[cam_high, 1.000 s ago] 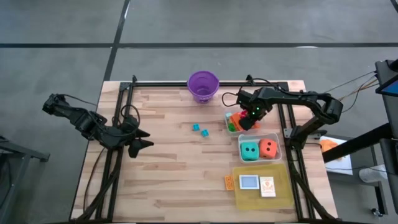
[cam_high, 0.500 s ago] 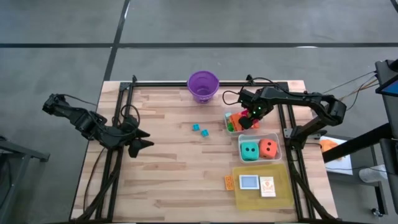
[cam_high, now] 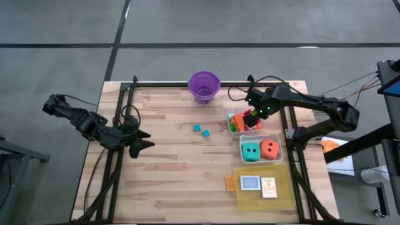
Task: Pick & Place Toys
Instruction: Put the blue game piece into the transparent bin
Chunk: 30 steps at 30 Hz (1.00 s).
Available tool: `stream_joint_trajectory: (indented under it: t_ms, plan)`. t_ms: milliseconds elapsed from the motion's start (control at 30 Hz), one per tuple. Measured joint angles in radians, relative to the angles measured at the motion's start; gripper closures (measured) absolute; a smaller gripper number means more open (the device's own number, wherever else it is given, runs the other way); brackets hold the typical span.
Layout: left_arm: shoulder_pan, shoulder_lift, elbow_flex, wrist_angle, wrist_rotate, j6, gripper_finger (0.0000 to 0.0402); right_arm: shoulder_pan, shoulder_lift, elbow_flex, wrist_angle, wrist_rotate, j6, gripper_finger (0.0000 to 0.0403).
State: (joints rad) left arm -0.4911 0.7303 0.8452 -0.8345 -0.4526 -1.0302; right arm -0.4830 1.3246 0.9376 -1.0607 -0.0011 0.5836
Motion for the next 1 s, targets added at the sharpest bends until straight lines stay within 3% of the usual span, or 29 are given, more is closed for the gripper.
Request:
stream_joint_trajectory:
  t_ms: [167, 367, 500, 700, 1000]
  plan:
    - [0.002, 0.0, 0.0, 0.0, 0.0, 0.0, 0.0131, 0.097, -0.022, 0.086, 0.003, -0.003, 0.083, 0.0061]
    - [0.002, 0.0, 0.0, 0.0, 0.0, 0.0, 0.0131, 0.179, 0.052, 0.222, 0.005, 0.002, 0.141, 0.0061]
    - [0.002, 0.0, 0.0, 0.0, 0.0, 0.004, 0.0131, 0.228, 0.16, 0.333, 0.022, 0.001, 0.127, 0.0061]
    - [-0.024, 0.0, 0.0, 0.088, 0.0, 0.159, 0.0131, 0.278, 0.36, 0.524, 0.023, 0.002, 0.129, 0.0061]
    - [-0.027, 0.0, 0.0, 0.067, 0.048, 0.159, 0.0131, 0.324, 0.63, 0.791, -0.018, 0.003, 0.134, 0.0061]
